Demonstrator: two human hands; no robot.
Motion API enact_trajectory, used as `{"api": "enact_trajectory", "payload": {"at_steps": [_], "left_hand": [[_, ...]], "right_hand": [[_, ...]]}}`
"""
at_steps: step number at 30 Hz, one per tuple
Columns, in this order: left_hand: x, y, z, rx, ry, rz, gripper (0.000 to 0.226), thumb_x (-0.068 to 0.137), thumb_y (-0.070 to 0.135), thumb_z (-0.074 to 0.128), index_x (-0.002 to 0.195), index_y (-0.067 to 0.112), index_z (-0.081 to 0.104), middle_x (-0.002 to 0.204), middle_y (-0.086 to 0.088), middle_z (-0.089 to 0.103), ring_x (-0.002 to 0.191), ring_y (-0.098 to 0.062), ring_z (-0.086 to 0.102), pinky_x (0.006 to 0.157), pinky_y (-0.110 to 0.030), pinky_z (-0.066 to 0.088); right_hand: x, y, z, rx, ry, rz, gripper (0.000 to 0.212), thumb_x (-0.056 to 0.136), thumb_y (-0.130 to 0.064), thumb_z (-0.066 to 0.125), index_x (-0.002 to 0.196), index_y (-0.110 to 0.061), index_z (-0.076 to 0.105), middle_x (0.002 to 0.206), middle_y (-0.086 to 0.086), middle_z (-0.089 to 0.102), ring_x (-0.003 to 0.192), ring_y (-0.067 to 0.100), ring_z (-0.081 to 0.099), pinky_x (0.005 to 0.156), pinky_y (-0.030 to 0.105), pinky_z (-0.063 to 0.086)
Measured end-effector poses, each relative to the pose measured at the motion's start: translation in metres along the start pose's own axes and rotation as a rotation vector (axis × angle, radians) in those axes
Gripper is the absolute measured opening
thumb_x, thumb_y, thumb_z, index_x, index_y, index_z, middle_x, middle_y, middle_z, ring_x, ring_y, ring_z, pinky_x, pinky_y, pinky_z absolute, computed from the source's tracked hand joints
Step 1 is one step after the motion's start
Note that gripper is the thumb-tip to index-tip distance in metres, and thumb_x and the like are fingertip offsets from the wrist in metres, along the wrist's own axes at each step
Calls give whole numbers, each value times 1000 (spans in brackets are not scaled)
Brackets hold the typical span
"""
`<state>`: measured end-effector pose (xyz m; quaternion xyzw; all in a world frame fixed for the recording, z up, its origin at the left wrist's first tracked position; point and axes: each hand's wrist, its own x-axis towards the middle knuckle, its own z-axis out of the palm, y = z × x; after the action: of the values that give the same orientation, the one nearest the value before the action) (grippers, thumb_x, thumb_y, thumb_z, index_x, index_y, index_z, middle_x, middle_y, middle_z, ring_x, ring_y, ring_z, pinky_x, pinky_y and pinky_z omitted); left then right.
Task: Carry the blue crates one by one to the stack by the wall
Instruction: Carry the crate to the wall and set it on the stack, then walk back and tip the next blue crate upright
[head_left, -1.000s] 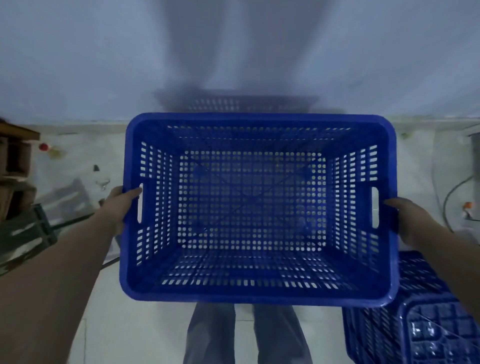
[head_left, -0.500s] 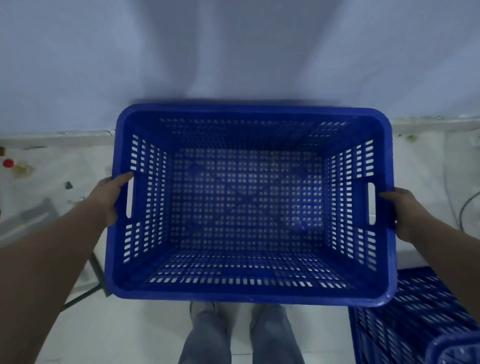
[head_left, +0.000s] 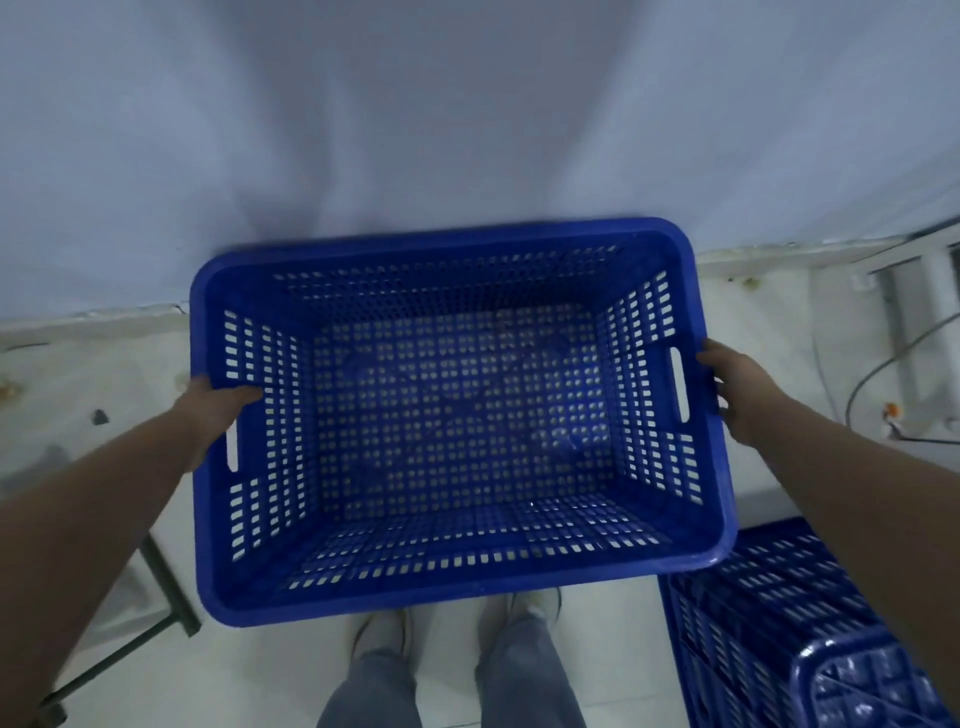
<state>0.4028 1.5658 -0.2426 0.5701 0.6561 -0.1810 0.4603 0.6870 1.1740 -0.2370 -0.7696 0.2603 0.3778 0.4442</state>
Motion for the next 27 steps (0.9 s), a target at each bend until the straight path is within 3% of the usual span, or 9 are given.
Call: {"api": "enact_trajectory", "payload": {"at_steps": [3,5,7,9,10,13,16,22,27], "left_hand": [[-35,28,6,295,-20,121,63,94,22,54,149,8,27,145,-20,44,120,-38,51,100,-42,42],[-69,53,12,428,-85,230,66,95,21,52,152,6,21,145,-20,43,114,-33,51,93,-35,41],[-111,83,14,460,-146,315,63,96,23,50,150,5,23,119,-11,57,95,-27,56,80,-30,44],[-164,115,8,489,-170,452,54,97,24,48,145,4,32,82,6,47,68,-9,44,59,-19,35],[-195,132,2,508,-180,524,51,96,25,48,142,5,36,82,7,48,68,-8,43,58,-19,34],[-296,164,-21,591,-203,707,58,95,31,47,146,12,32,135,-11,52,112,-26,53,87,-27,39],[-398,174,-45,791,-201,956,64,94,39,44,151,20,23,154,-11,35,137,-30,39,112,-34,32],[-592,156,-79,1160,-35,1522,68,93,42,41,153,20,18,157,-4,27,143,-22,28,115,-35,27],[-726,148,-69,1181,8,1740,74,91,49,41,152,15,20,155,-5,30,142,-23,28,111,-36,31]], "right_hand": [[-24,-5,10,-70,6,-43,53,85,-23,55,137,-22,47,135,4,53,112,28,56,89,38,48],[-57,-14,17,-217,-76,-74,54,91,-20,53,144,-16,38,152,6,34,136,30,37,104,39,35],[-99,-26,21,-321,-147,-88,54,95,-21,50,146,-13,34,156,7,26,141,30,29,108,40,29],[-156,-45,19,-426,-152,-190,55,94,-24,51,145,-12,35,155,9,30,139,29,32,110,39,29],[-187,-57,15,-520,-143,-251,55,94,-25,50,144,-11,36,153,10,33,137,30,36,109,38,31],[-286,-93,-17,-854,-75,-384,54,91,-29,49,142,-12,40,147,11,42,130,30,45,106,39,37],[-380,-117,-60,-987,82,-479,55,91,-32,47,142,-12,40,148,10,42,134,28,41,109,39,35],[-552,-95,-171,-840,420,-445,62,90,-37,46,146,-14,32,152,10,36,137,28,38,111,40,34],[-674,-37,-266,-691,653,-321,60,89,-43,46,141,-14,37,146,11,42,130,32,44,106,42,39]]}}
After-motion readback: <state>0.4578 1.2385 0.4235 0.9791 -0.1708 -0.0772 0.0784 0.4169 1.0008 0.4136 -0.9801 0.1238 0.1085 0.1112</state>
